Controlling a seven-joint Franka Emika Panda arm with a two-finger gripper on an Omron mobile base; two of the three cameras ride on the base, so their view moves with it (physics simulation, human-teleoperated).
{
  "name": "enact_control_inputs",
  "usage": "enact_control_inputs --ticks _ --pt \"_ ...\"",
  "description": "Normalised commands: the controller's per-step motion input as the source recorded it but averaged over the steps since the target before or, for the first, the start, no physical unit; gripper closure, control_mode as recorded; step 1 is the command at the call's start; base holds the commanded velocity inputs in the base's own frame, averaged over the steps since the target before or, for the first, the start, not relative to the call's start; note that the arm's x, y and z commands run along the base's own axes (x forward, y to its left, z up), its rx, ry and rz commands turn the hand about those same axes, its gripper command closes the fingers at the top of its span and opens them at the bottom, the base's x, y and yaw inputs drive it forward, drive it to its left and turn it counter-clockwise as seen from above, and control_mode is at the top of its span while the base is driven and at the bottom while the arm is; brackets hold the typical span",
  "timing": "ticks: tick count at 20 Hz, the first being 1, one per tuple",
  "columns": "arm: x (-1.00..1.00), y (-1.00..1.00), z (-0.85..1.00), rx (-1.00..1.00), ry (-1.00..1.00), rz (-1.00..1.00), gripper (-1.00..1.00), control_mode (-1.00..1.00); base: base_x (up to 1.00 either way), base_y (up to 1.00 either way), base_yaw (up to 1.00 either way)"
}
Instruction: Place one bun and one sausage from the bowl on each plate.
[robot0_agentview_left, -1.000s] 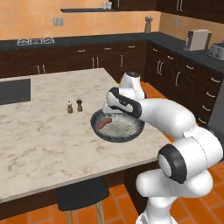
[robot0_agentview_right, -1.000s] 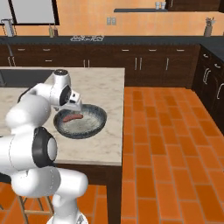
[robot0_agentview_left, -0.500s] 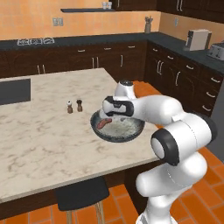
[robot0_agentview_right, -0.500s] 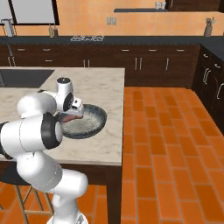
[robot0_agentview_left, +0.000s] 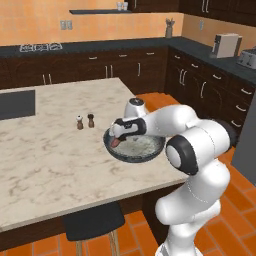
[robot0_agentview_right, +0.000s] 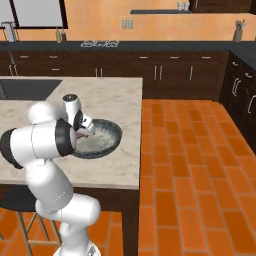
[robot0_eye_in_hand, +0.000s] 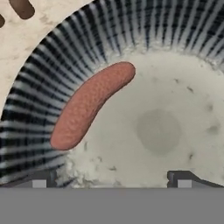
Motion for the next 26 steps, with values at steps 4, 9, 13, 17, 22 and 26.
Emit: enact_control_inputs --ticks 4,9,13,17,22,26 --pt "0.48 0.02 -0.11 0.00 -0.04 -0.15 -1.00 -1.00 0.00 0.00 0.00" --pt "0.04 0.00 -0.02 0.00 0.11 -0.02 -1.00 -1.00 0.00 0.00 0.00" --pt "0.03 0.01 -0.14 -0.07 0.12 0.02 -1.00 -1.00 0.00 0.00 0.00" --pt "0.11 0.09 -0.44 -0.10 0.04 0.03 -1.00 -1.00 0.00 0.00 0.00" --pt "0.02 0.00 -0.33 -0.03 -0.04 0.00 -1.00 -1.00 0.00 0.00 0.00" --pt "0.04 -0.03 0.38 0.16 -0.09 -0.04 -1.00 -1.00 0.00 0.00 0.00"
